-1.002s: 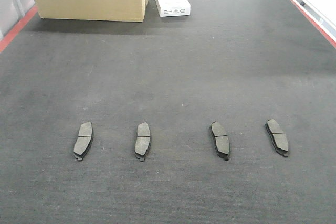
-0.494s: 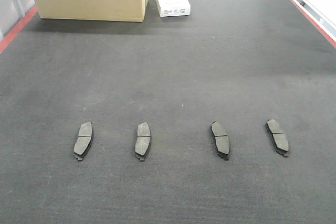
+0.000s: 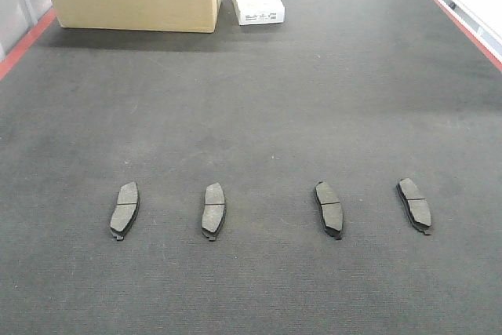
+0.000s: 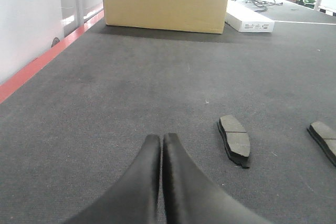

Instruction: Move and align brake pads A on conveyor

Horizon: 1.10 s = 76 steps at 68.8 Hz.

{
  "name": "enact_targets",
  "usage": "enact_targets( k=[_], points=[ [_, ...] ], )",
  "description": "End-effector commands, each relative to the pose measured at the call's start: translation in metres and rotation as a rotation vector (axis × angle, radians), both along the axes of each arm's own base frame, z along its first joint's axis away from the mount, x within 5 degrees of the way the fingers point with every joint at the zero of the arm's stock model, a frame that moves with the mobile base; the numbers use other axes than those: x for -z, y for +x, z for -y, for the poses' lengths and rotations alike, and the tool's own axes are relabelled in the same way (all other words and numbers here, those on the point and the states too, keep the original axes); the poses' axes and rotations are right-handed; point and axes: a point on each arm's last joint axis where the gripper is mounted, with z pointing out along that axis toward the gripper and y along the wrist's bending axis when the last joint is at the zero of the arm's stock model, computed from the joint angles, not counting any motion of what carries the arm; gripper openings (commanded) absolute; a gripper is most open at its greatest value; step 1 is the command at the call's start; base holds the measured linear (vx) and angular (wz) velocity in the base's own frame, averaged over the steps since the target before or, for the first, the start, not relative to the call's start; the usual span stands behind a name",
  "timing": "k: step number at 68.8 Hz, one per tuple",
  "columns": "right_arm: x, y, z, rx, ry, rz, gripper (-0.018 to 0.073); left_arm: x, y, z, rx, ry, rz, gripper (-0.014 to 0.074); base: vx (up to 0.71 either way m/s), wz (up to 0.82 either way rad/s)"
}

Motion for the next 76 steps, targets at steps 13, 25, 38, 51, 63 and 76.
enact_targets(
  k=[13, 25, 38, 51, 63, 76],
  points=[
    [-0.0046, -0.0007, -0.0007, -0.005, -0.010, 0.087, -0.0011, -0.0023, 0.0001, 0.0000, -0.001, 0.003, 0.077, -0.0008, 0.00, 0.00],
    [-0.0046, -0.0007, -0.0007, -0.005, -0.010, 0.087, -0.0011, -0.0023, 0.0001, 0.0000, -0.001, 0.003, 0.077, -0.0008, 0.00, 0.00],
    [-0.0045, -0.0007, -0.0007, -0.005, -0.010, 0.086, -0.0011, -0.0023, 0.0001, 0.0000, -0.001, 0.003, 0.077, -0.0008, 0.00, 0.00],
    [-0.0045, -0.0007, -0.0007, -0.005, -0.010, 0.086, -0.0011, -0.0023, 0.0001, 0.0000, -0.001, 0.003, 0.077, -0.0008, 0.00, 0.00],
    [-0.0045, -0.0007, -0.0007, -0.005, -0.010, 0.086, -0.0011, -0.0023, 0.0001, 0.0000, -0.001, 0.003, 0.077, -0.0008, 0.00, 0.00],
    [-0.0044, -0.0007, -0.0007, -0.005, -0.009, 0.085, -0.0011, -0.0023, 0.0001, 0.0000, -0.001, 0.003, 0.077, -0.0008, 0.00, 0.00]
  ],
)
